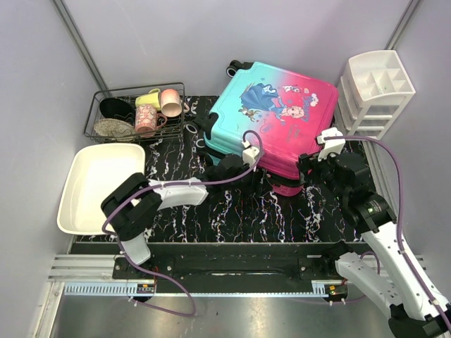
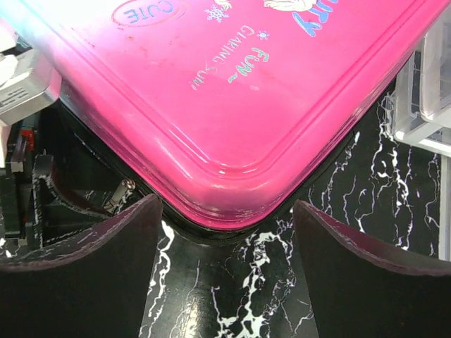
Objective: Open, take out, and arrange the luggage
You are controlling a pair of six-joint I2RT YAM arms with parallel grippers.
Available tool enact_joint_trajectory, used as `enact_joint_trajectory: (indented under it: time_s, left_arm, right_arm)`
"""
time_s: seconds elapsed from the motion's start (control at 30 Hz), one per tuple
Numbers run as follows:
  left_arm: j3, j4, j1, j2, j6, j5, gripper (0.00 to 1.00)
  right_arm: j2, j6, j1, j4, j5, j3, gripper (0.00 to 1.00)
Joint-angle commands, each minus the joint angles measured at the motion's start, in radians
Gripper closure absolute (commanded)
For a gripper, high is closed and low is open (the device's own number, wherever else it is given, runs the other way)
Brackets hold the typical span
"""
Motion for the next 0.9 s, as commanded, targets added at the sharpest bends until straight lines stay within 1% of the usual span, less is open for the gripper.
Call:
enact_joint_trajectory:
  time_s: [0.0,0.03,0.13,0.17,0.2,0.23,0.27,0.3,0.43,0.5,0.57,0.6,0.63,0.7,0.73,0.8,0.87]
  left_arm:
    - [0.068,0.085,-0.003,0.046,-0.071,-0.05,0.37]
    - [0.072,0.083,-0.003,0.052,-0.082,-0.053,0.43]
    - [0.068,0.083,-0.003,0.058,-0.089,-0.07,0.54]
    - [0.065,0.08,-0.003,0.055,-0.089,-0.077,0.65]
    - [0.059,0.071,0.0,0.049,-0.089,-0.092,0.71]
    - [0.054,0.065,0.003,0.044,-0.089,-0.097,0.79]
    - [0.049,0.06,0.013,0.037,-0.089,-0.106,0.93]
    - [0.037,0.044,0.02,0.018,-0.088,-0.114,1.0]
    - [-0.006,-0.004,0.049,-0.04,-0.066,-0.125,1.0]
    - [-0.021,-0.048,0.072,-0.077,-0.04,-0.154,1.0]
    - [-0.027,-0.091,0.078,-0.103,0.047,-0.201,1.0]
    - [-0.04,-0.117,0.078,-0.13,0.082,-0.259,1.0]
    - [-0.047,-0.131,0.079,-0.144,0.16,-0.29,1.0]
    - [-0.064,-0.171,0.09,-0.175,0.229,-0.364,1.0]
    - [-0.075,-0.177,0.098,-0.187,0.291,-0.379,1.0]
    - [-0.109,-0.184,0.136,-0.223,0.348,-0.392,1.0]
    - [-0.167,-0.147,0.202,-0.255,0.423,-0.355,1.0]
  right_arm:
    - [0.004,-0.047,-0.006,0.021,0.031,0.044,0.15]
    - [0.013,-0.053,-0.006,0.032,0.032,0.044,0.15]
    - [0.047,-0.07,-0.006,0.037,0.021,0.053,0.15]
    - [0.058,-0.07,-0.005,0.029,0.012,0.056,0.15]
    - [0.064,-0.088,-0.006,0.021,-0.035,0.06,0.15]
    - [0.079,-0.102,-0.006,0.011,-0.065,0.059,0.15]
    - [0.084,-0.12,-0.006,0.011,-0.085,0.056,0.15]
    - [0.09,-0.148,-0.005,0.011,-0.102,0.047,0.15]
    - [0.149,-0.219,-0.006,0.008,-0.12,0.027,0.17]
    - [0.173,-0.239,-0.006,-0.003,-0.12,0.022,0.2]
    - [0.194,-0.243,-0.006,-0.014,-0.114,0.018,0.24]
    - [0.2,-0.249,-0.006,-0.017,-0.102,0.008,0.24]
    - [0.211,-0.253,-0.005,-0.019,-0.094,0.004,0.25]
    - [0.217,-0.262,-0.006,-0.023,-0.07,-0.011,0.27]
    - [0.222,-0.266,-0.006,-0.028,-0.062,-0.018,0.28]
    - [0.223,-0.276,-0.01,-0.031,-0.039,-0.031,0.3]
    - [0.225,-0.273,-0.013,-0.037,-0.027,-0.041,0.32]
